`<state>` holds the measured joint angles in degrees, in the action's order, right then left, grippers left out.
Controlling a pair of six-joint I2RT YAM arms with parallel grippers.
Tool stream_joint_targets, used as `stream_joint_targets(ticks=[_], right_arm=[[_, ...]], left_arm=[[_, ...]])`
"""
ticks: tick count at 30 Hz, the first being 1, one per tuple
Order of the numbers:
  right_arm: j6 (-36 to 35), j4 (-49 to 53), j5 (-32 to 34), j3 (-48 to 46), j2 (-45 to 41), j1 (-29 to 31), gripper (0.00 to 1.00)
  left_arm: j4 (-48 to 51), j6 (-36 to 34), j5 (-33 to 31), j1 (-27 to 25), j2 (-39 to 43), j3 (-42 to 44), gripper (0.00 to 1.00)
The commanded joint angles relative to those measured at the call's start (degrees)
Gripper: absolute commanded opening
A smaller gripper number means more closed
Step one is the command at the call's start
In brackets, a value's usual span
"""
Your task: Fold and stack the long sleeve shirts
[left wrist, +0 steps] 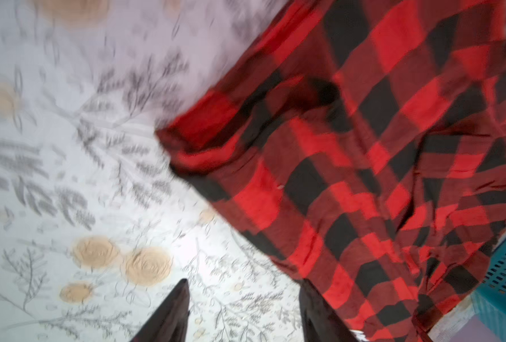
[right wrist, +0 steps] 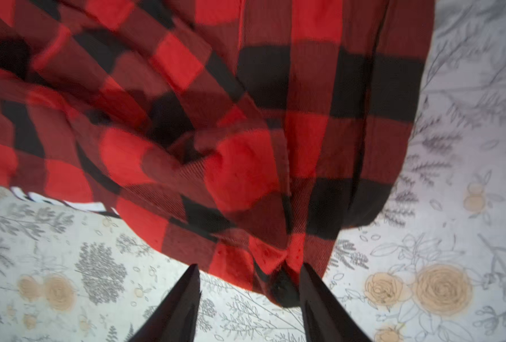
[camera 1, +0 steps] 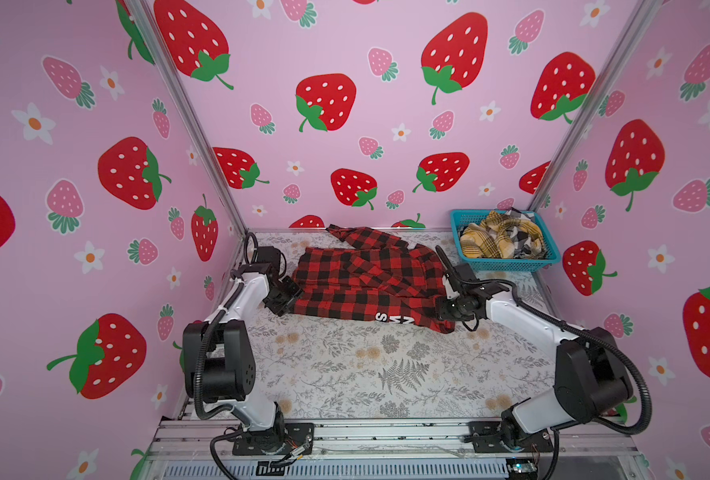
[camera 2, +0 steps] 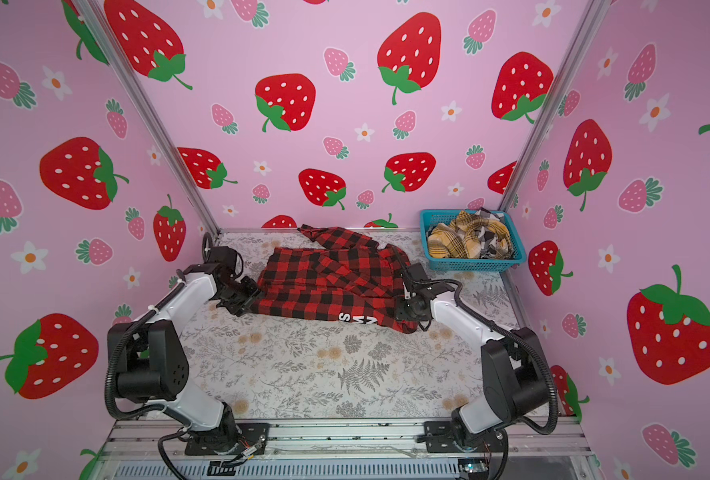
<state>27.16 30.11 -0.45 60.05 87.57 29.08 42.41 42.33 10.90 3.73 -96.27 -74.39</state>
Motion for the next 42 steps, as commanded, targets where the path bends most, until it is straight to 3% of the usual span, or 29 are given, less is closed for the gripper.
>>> stream_joint_targets(ticks=[1,5,11,18,27,30,32,33,35,37,38,42], right_arm=[[0.3,1.5,0.6,2.1,1.7,-0.2,0.56],[0.4,1.3,1.1,3.1,3.6,-0.4,0.57],[0.4,-0.2,0.0,2.9,5.1,-1.3,0.59],[0.2,0.3,-0.3,4.0,6.5,-1.7,0.59],[0.9,-0.8,-1.0,4.7,7.2,-2.4,0.58],[1.0,-1.1,-0.9,4.8,7.8,-2.8,0.57],[1.1,-1.5,-0.8,4.6,8.0,-3.0,0.48],[1.1,-1.8,-0.7,4.3,8.3,-3.0,0.41],[1.1,-2.0,-0.6,3.4,8.3,-3.0,0.23],[1.6,-2.4,0.1,1.6,7.4,-3.0,0.05],[1.8,-3.3,0.2,0.2,6.4,-3.0,0.00],[3.7,-8.0,-1.9,-7.6,0.8,-2.4,0.00]], left_arm=[[3.9,-1.3,-1.8,0.7,-6.3,-7.5,0.65],[7.2,-2.2,-1.1,0.6,-11.4,-13.7,0.62],[7.8,-2.8,-2.7,1.9,-8.9,-7.4,0.65],[8.5,-3.6,-5.5,2.8,-9.5,-6.1,0.69],[8.7,-3.3,-5.8,1.3,-17.4,-11.5,0.61],[8.4,-3.1,-5.4,0.7,-17.8,-11.3,0.52],[7.7,-3.1,-5.1,0.7,-17.5,-10.6,0.31],[7.7,-3.1,-5.2,0.8,-17.2,-10.2,0.17],[7.6,-3.2,-5.1,1.0,-15.8,-9.0,0.00],[7.3,-3.8,-5.3,1.2,-12.4,-6.4,0.00],[7.0,-4.3,-5.6,1.3,-10.5,-4.8,0.00],[6.1,-5.4,-6.6,1.4,-2.8,4.1,0.00]])
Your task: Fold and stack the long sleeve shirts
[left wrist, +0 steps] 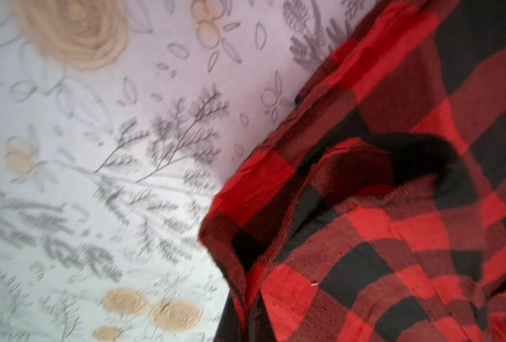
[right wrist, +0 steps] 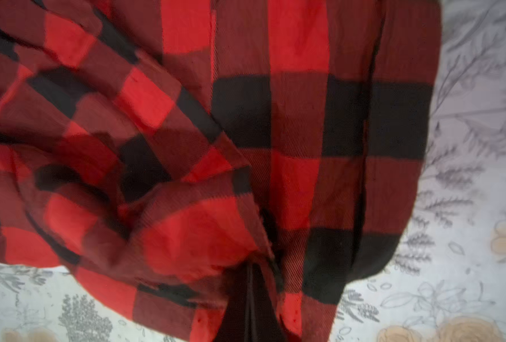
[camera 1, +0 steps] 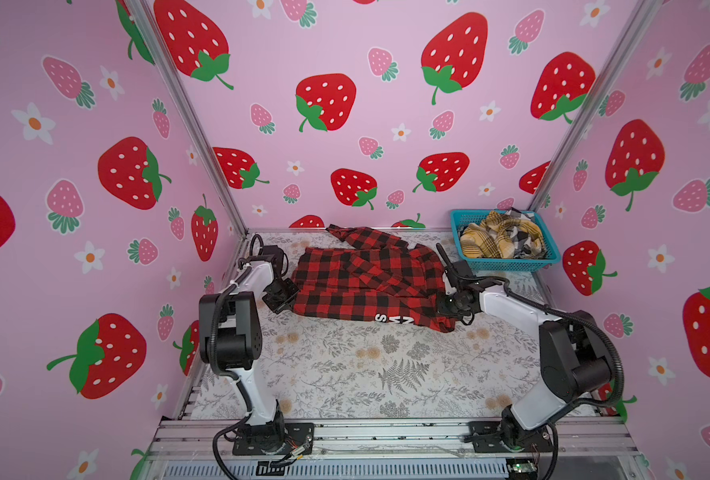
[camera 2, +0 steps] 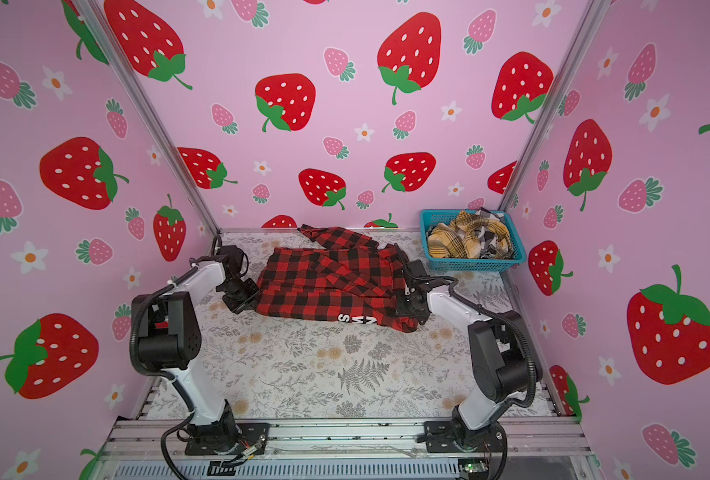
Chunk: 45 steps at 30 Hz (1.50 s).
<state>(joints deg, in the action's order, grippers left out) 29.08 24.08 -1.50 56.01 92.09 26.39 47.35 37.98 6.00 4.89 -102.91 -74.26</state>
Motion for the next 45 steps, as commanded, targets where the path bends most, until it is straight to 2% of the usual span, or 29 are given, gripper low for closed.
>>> stream_joint_targets(ticks=[1,6,10,11,12,17,20,21,24,25,26,32,36,39,40,41,42,43,44,45], right_arm=[[2.0,-2.4,-1.1,-5.3,-4.5,0.6,0.00],[2.2,-1.1,-0.7,-8.2,-8.6,1.3,0.01],[0.5,0.4,-1.1,-3.3,-8.9,1.1,0.61],[0.0,0.7,-1.3,-1.6,-7.9,0.9,0.67],[-0.7,0.8,-1.7,0.0,-6.5,0.5,0.69],[-3.0,-0.8,-4.8,6.6,2.4,-1.0,0.70],[-3.2,-0.7,-6.3,9.3,6.4,-1.0,0.57],[-3.0,-0.7,-6.3,9.5,6.6,-1.0,0.48],[-2.4,0.1,-7.1,8.9,4.6,-0.9,0.11],[-2.2,0.8,-7.1,8.5,3.0,-0.7,0.03],[-2.0,1.5,-6.8,7.8,1.4,-0.4,0.00],[2.1,3.4,-6.7,-5.2,-8.2,0.5,0.00],[4.4,-1.8,-9.0,-14.9,-7.4,0.8,0.00],[4.8,-2.7,-8.6,-15.3,-6.0,1.1,0.00],[4.6,-2.1,-8.3,-14.1,-5.8,1.2,0.11],[4.2,-1.4,-7.8,-12.7,-5.8,1.2,0.28],[3.5,0.0,-7.1,-10.6,-6.0,1.3,0.41],[2.7,1.5,-6.4,-8.5,-6.3,1.4,0.48],[2.1,2.6,-5.7,-6.7,-6.8,1.4,0.51],[1.4,3.6,-5.2,-4.3,-7.2,1.5,0.58]], left_arm=[[0.3,-1.0,-1.0,0.2,5.2,6.8,0.00],[-4.7,0.8,1.5,0.2,7.6,17.4,0.00],[-5.9,1.0,1.5,0.3,7.7,19.0,0.00],[-5.7,0.9,1.4,0.4,7.7,18.6,0.00],[-5.4,0.7,1.3,0.6,7.9,18.1,0.00],[-3.6,-0.2,0.9,0.8,8.2,15.3,0.00],[-3.0,-0.4,1.2,0.9,8.3,14.7,0.00],[-3.1,-0.4,1.3,0.9,8.7,14.9,0.00],[-3.1,-0.3,1.5,1.0,9.6,15.7,0.00],[-3.0,-0.3,1.5,0.9,10.1,16.1,0.00],[-3.0,-0.3,1.5,0.9,10.5,16.6,0.00],[-2.7,-0.6,1.0,1.0,14.3,23.2,0.00],[-6.6,1.7,1.0,0.9,14.9,31.3,0.00],[-9.1,3.0,3.5,0.8,13.4,34.0,0.00],[-8.8,3.1,3.8,0.8,12.9,33.5,0.01],[-8.1,3.0,4.1,0.8,12.8,32.9,0.15],[-6.9,2.8,4.1,0.8,13.5,31.8,0.30],[-5.3,2.7,3.5,0.7,15.1,30.2,0.39],[-3.6,2.4,2.6,0.5,17.0,28.6,0.45],[-1.7,2.0,2.3,0.2,19.3,26.1,0.49]])
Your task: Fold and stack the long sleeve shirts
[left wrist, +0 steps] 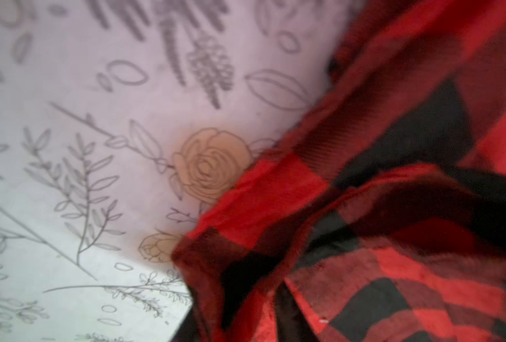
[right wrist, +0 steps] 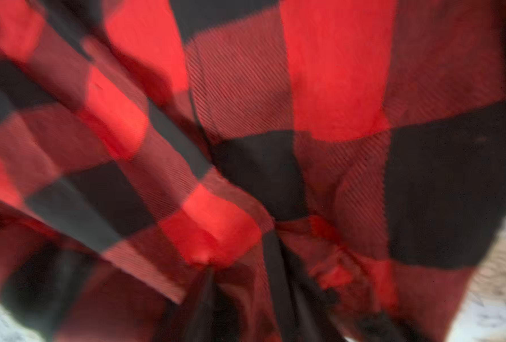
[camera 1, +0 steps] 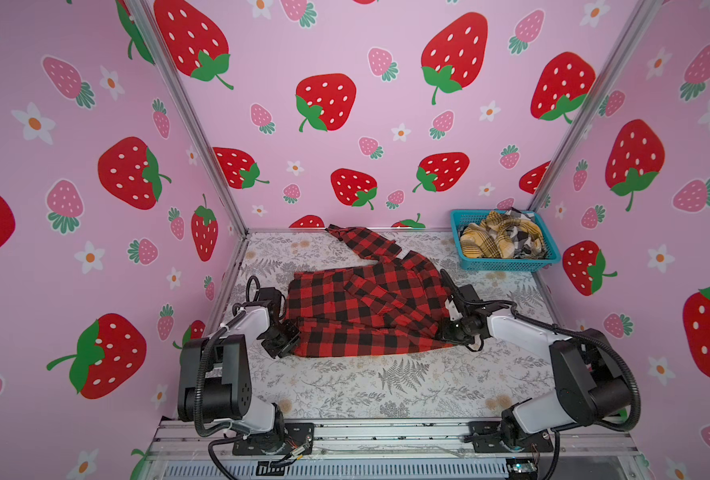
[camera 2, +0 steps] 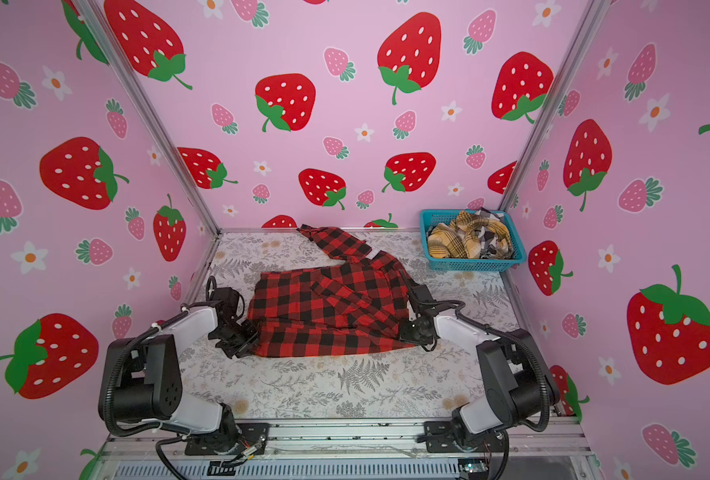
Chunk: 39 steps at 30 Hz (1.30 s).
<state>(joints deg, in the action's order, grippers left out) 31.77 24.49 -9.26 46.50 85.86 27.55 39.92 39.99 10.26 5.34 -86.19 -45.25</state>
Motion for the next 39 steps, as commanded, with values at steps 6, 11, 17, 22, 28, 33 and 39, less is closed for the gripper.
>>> stream_joint_targets(ticks=[6,11,17,22,28,33,39], right_arm=[[-5.1,5.6,2.6,17.9,3.8,1.5,0.67],[-3.2,5.3,3.3,19.1,5.8,2.1,0.54],[-0.8,4.1,4.4,12.5,-0.3,2.2,0.54],[0.3,4.0,4.3,7.3,-3.5,2.2,0.54],[0.8,3.2,4.5,5.0,-4.7,2.2,0.54],[1.5,1.7,2.9,3.6,-5.1,2.2,0.53],[1.7,2.4,3.4,2.2,-6.1,2.2,0.52]], left_arm=[[12.6,-4.1,-8.8,-7.8,6.2,-24.0,0.66],[14.3,-5.1,-7.0,-17.1,-11.2,-43.8,0.65],[15.8,-5.9,-3.0,-23.2,-33.4,-65.8,0.63],[20.5,-6.3,-3.0,-23.8,-46.1,-79.4,0.62],[22.2,-6.4,-2.8,-23.8,-52.3,-84.0,0.62],[19.1,-6.4,-0.6,-23.9,-53.9,-84.3,0.52],[18.3,-6.0,1.8,-24.1,-56.5,-86.9,0.30]])
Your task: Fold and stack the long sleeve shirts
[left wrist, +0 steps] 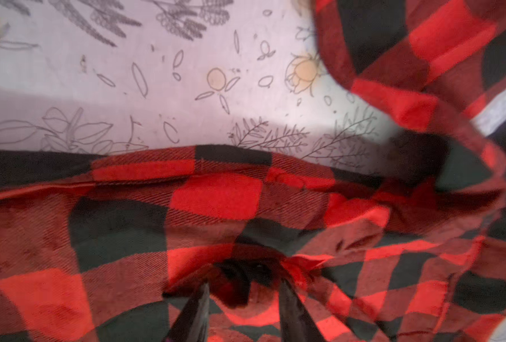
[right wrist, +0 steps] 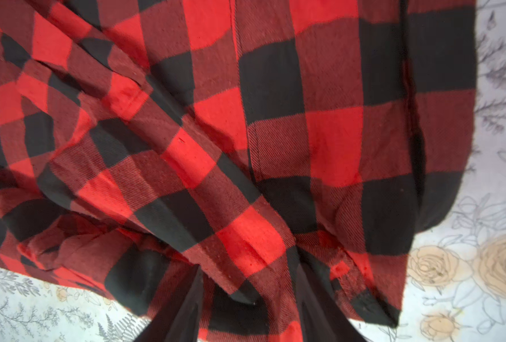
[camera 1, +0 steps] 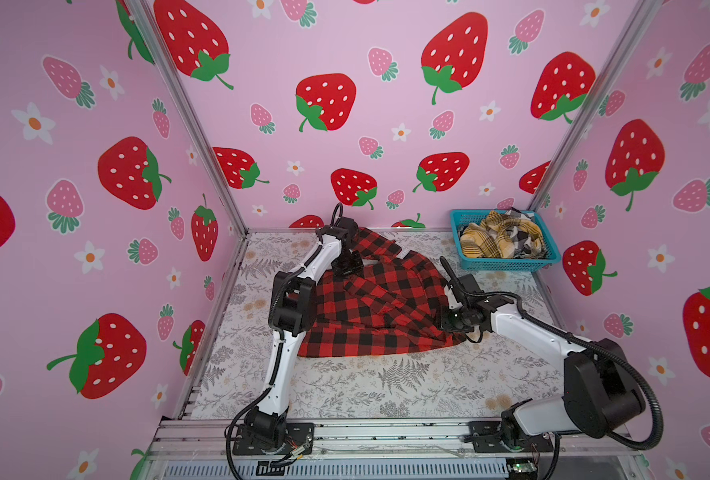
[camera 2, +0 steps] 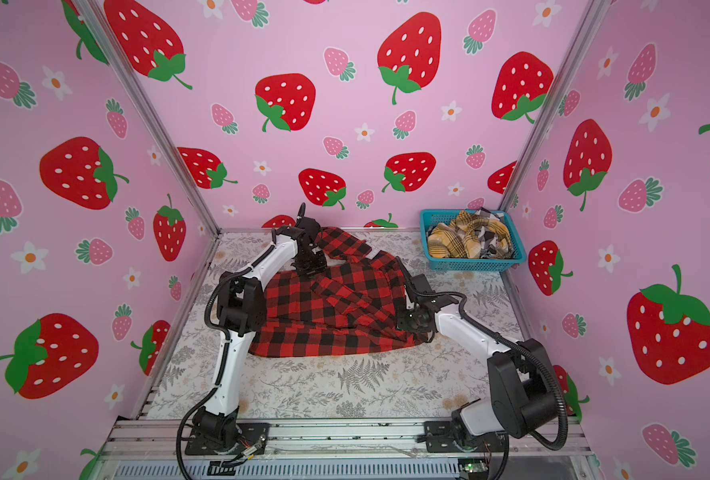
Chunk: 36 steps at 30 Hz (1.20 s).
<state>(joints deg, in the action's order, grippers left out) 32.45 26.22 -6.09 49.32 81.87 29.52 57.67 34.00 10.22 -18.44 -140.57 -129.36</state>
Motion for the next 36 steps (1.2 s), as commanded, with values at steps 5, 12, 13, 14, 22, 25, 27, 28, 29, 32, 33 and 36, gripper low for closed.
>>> stream_joint_targets(ticks=[5,12,13,14,22,25,27,28,29,32,33,36], right_arm=[[1.3,0.8,0.5,-0.5,-2.7,0.2,0.52],[1.5,1.2,0.5,0.6,-2.5,0.2,0.49],[1.4,1.2,0.6,0.8,-2.5,0.2,0.48],[1.2,1.2,0.7,0.9,-2.6,0.2,0.48],[-1.8,-0.4,0.9,4.3,-4.6,-0.1,0.57],[-4.1,-0.8,0.2,7.5,-5.4,-0.1,0.66],[-5.8,-2.3,-1.6,9.5,-6.0,-0.1,0.74],[-6.9,-2.9,-2.7,10.8,-6.1,-0.1,0.77],[-8.2,-3.7,-4.5,12.1,-6.2,0.0,0.80],[-11.0,-5.6,-8.0,15.5,-5.9,0.2,0.87],[-11.8,-6.4,-9.2,16.4,-5.5,0.3,0.89],[-12.9,-7.0,-12.7,18.9,-3.3,1.0,0.92]], left_arm=[[1.7,0.1,1.7,-0.4,-3.1,-2.8,0.30],[1.3,1.6,2.9,-0.5,-1.5,-2.6,0.00],[0.9,2.0,3.0,-0.5,-0.7,-2.7,0.00],[0.1,2.4,3.3,-0.6,0.7,-2.7,0.00],[-15.9,7.6,10.3,-1.8,18.8,6.6,0.00],[-23.8,9.9,13.8,-2.1,27.0,13.5,0.00],[-29.1,11.0,16.7,-2.2,32.2,18.1,0.00],[-30.9,11.4,18.1,-2.2,33.6,20.4,0.00],[-32.2,11.4,20.0,-2.3,35.0,22.2,0.00],[-35.1,11.0,25.0,-2.5,38.4,27.7,0.00],[-36.4,10.3,25.9,-2.5,39.7,30.5,0.00],[-37.8,7.0,26.0,-2.4,43.3,37.8,0.00]])
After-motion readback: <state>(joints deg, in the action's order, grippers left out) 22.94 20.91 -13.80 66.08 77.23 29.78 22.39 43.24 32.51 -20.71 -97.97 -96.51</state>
